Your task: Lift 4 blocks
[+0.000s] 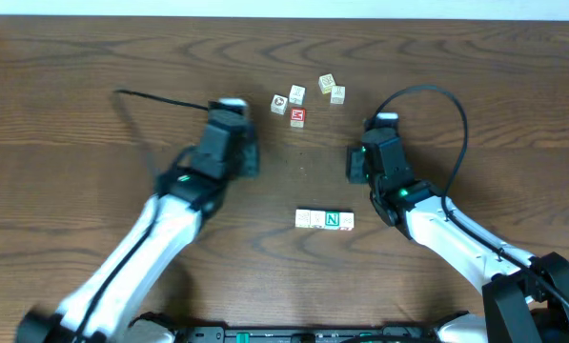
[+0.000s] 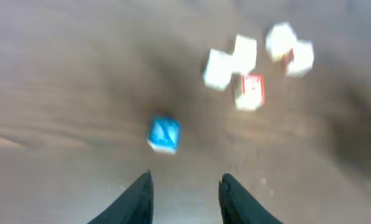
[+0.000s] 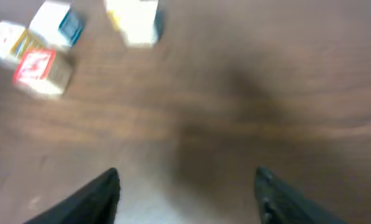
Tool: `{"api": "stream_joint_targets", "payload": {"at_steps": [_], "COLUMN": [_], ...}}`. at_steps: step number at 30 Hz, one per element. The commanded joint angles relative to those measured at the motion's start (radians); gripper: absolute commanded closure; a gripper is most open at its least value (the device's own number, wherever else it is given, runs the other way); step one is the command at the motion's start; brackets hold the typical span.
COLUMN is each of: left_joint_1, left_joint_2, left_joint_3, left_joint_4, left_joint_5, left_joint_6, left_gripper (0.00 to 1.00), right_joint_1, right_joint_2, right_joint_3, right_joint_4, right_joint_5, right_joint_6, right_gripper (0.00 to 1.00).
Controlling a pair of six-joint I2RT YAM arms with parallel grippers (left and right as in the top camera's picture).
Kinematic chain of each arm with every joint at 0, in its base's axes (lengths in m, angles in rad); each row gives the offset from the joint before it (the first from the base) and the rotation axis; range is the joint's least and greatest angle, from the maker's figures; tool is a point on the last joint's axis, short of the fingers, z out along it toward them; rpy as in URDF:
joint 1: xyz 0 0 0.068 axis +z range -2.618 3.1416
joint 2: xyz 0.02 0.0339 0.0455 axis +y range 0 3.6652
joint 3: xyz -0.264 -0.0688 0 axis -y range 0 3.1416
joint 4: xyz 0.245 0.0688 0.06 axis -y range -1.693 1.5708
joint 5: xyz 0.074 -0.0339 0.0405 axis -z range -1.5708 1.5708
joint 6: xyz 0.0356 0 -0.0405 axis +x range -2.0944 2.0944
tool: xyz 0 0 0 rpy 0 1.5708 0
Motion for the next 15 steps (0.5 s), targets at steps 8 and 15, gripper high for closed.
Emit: {"api": "stream_joint_targets", "payload": {"at_steps": [8,15], "left_joint_1": [0.095,0.095], "left_joint_2": [-0.319,-0.39], "left_joint_3": [0.029,0.029], "left_joint_4": [-0.122,-0.145], "left_joint_5": [-0.058,-0.058], "left_joint_6": [0.058,0.068], "left_gripper": [0.48,0.32], "right_joint_1": [-0.048,-0.074], "right_joint_2": [0.003,0.003], "right_joint_3": [0.003,0.003], "right_joint_4": [0.122,0.135], "right_joint_5": [0.248,0.247], "right_joint_6": [-0.043,-0.043], "right_gripper": [0.07,0.01]}}
